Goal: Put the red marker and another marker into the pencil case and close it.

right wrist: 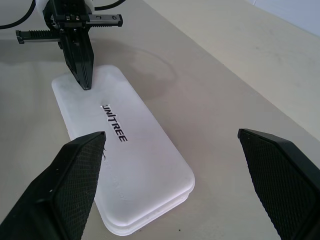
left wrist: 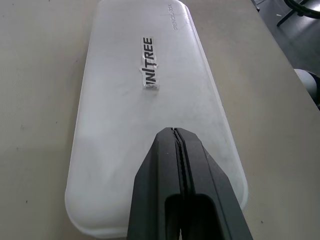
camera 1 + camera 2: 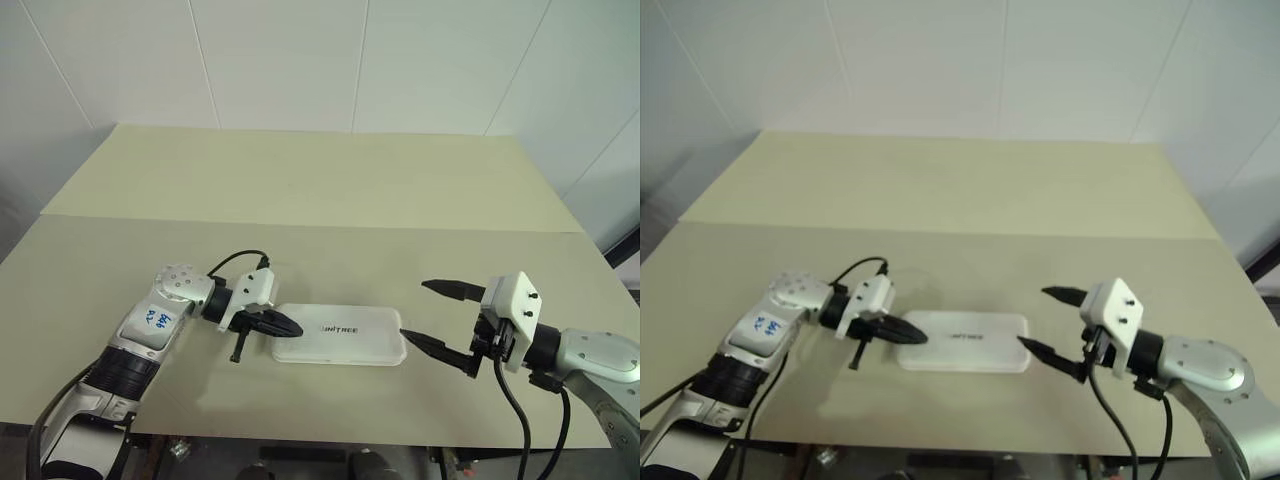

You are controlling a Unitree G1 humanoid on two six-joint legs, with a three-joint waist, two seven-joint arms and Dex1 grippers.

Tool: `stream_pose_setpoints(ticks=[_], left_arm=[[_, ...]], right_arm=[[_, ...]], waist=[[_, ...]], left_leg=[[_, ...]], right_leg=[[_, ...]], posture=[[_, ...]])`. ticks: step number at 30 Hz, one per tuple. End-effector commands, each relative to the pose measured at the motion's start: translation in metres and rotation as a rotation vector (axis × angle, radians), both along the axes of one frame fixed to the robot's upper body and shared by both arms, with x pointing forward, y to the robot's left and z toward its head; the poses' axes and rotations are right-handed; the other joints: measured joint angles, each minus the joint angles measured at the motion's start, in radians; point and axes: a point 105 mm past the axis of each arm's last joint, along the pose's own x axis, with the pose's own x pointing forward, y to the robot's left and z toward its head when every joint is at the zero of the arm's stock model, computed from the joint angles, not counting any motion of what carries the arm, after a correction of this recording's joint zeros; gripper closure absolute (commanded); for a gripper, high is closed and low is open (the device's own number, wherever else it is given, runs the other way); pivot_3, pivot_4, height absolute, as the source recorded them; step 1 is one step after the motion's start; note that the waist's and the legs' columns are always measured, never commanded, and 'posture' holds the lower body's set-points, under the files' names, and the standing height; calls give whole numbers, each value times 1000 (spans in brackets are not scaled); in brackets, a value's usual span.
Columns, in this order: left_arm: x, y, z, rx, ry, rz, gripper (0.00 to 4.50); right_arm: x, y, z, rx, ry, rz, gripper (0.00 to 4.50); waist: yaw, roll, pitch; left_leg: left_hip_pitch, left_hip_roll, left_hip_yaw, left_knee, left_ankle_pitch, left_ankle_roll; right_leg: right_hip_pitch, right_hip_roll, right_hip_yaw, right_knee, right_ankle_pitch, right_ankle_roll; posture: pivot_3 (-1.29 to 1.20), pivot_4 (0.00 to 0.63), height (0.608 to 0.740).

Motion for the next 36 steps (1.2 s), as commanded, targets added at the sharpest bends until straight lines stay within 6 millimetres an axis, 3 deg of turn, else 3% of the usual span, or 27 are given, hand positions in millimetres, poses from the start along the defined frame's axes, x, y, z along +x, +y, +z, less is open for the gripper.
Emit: stream_pose_setpoints(ticks=[1,6,9,14,17,19,28,29,36], left_arm=[[-1,-2,-20,69,46,27,4465],[0,-5,-12,-11,30,43,4465],[7,-1,3,-102,-10,95,4465],[13,29,47,-309,-59,176,4465],[19,46,72,-419,-95,255,3845],[20,53,83,-453,-121,280,3198],[5,56,82,-453,-80,272,205],[3,54,80,-454,-61,262,45],[-6,53,78,-424,-39,239,45]], right_arm=[[-6,8,8,7,-41,24,0],[-5,8,7,10,-37,25,0],[-3,5,6,6,-34,26,0],[3,-6,7,-19,-37,13,0],[8,-14,10,-31,-44,5,0],[10,-17,11,-39,-47,5,0],[15,-31,20,-74,-56,30,0],[16,-32,20,-81,-58,32,0],[27,-46,27,-132,-79,30,0]], waist=[[0,0,0],[1,0,0],[0,0,0],[-10,0,0],[-9,0,0],[-8,0,0],[-5,0,0],[-6,0,0],[-9,0,0]], left_leg=[[0,0,0,0,0,0],[0,0,0,0,0,0],[0,0,0,0,0,0],[-1,0,0,-1,0,0],[-1,0,0,-1,0,0],[-1,0,0,-1,0,0],[-1,0,0,-2,0,0],[-1,0,0,-2,0,0],[-1,0,0,-1,0,0]], right_leg=[[0,0,0,0,0,0],[0,0,0,0,0,0],[0,0,0,0,0,0],[-1,0,0,0,0,0],[-2,0,0,0,0,0],[-2,0,0,0,0,0],[-2,0,0,-1,0,0],[-2,0,-1,-1,0,0],[-2,0,0,-1,0,0]], posture=[[0,150,740],[0,150,740],[0,150,740],[0,150,740],[0,150,740],[0,150,740],[0,150,740],[0,150,740],[0,150,740]])
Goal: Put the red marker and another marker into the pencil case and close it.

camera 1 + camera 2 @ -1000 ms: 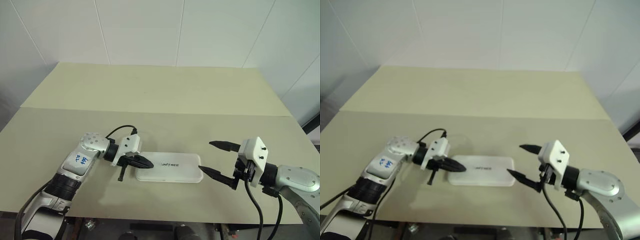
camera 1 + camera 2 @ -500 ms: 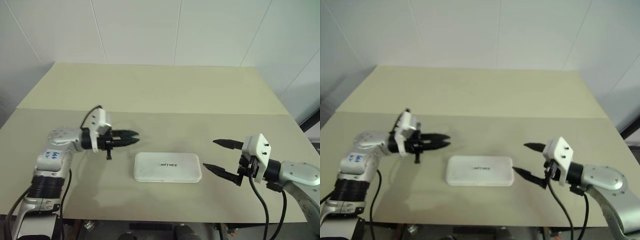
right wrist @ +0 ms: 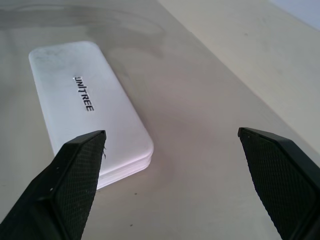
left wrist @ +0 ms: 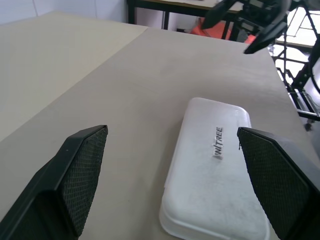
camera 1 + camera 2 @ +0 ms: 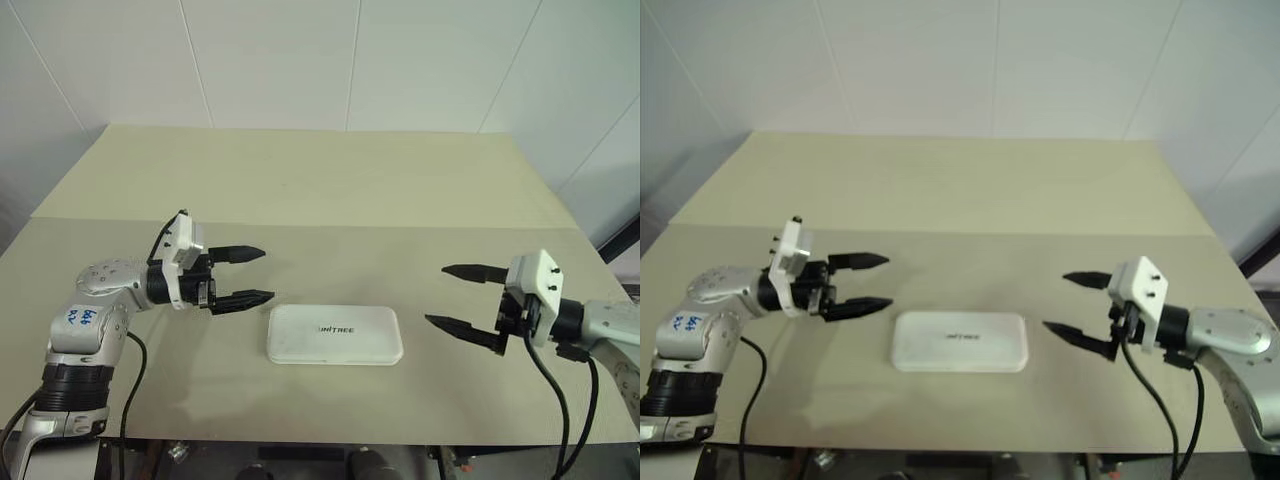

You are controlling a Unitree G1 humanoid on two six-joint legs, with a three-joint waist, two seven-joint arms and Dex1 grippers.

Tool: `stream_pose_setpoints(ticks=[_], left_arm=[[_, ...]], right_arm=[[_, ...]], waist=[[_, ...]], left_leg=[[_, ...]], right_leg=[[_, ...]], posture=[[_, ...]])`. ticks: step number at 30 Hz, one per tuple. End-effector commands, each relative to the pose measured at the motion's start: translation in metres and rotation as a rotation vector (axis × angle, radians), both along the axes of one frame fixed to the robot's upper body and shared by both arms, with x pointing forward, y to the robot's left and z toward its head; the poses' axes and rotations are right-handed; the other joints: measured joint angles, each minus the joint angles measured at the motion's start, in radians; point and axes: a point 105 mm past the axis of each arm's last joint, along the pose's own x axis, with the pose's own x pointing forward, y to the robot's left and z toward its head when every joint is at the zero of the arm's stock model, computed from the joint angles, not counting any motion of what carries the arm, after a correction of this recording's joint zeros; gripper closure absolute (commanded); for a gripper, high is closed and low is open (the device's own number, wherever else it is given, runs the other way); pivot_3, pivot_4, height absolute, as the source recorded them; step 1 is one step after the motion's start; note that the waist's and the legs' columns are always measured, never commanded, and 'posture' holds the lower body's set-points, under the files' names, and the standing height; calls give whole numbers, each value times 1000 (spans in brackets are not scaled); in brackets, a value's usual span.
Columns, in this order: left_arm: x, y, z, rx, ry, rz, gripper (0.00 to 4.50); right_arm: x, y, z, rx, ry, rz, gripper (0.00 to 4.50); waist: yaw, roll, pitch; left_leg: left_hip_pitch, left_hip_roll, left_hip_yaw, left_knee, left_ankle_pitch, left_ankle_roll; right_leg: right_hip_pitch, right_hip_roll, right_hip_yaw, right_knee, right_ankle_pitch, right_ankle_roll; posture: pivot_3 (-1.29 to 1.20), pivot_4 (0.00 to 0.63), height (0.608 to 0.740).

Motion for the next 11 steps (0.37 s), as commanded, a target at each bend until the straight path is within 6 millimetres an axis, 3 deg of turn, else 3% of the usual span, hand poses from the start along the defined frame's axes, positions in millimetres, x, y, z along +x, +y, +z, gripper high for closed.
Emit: stream_pose_setpoints(ticks=[1,11], left_arm=[[-8,2,9,12,-33,-26,45],[-9,5,7,51,-41,-7,45]], right_arm=[[2,-8,13,-42,-63,-3,0],[8,-5,13,-42,-71,19,0]], waist=[[0,0,0],[-1,0,0]], left_leg=[[0,0,0,0,0,0],[0,0,0,-1,0,0]], right_leg=[[0,0,0,0,0,0],[0,0,0,0,0,0]], posture=[[0,150,740],[0,150,740]])
